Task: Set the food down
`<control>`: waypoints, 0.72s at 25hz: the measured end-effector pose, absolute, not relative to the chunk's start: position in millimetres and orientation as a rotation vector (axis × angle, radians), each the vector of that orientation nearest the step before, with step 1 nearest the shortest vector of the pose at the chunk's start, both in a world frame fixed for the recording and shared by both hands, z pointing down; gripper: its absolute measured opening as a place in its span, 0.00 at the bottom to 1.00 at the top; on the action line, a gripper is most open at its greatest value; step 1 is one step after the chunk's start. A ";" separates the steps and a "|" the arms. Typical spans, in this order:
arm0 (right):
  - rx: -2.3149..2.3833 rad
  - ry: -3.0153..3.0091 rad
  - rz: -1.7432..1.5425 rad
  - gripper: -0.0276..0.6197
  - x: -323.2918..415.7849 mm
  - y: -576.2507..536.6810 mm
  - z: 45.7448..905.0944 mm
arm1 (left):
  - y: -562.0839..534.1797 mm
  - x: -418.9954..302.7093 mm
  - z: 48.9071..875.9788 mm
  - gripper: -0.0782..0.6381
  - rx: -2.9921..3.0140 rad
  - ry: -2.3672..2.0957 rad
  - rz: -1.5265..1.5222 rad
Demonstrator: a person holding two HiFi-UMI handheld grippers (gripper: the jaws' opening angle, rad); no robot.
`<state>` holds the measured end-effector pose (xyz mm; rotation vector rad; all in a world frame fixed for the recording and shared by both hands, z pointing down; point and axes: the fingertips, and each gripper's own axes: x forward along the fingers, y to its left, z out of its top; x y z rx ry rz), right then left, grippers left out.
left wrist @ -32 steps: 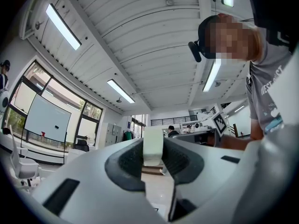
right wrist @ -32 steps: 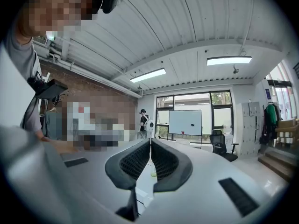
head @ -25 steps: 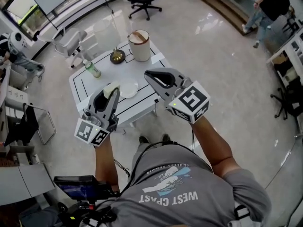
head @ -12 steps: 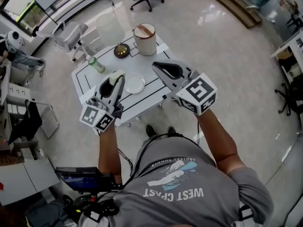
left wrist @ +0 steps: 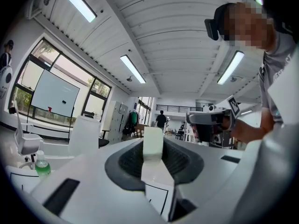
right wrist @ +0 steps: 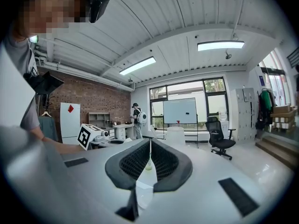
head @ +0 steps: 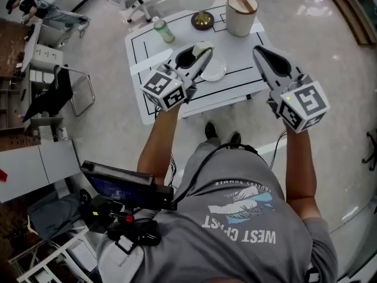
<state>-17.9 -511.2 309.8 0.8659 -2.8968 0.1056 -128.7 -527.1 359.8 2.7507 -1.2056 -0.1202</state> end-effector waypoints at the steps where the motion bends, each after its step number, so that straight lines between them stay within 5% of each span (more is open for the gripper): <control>1: 0.867 -2.891 0.117 0.06 -19.5 -512.5 312.7 | -530.8 -130.5 366.8 0.25 2.742 -1.205 -0.104; 18: 0.901 -2.851 0.197 0.06 -16.1 -538.8 337.9 | -587.1 -152.7 503.6 0.25 2.524 -1.216 0.185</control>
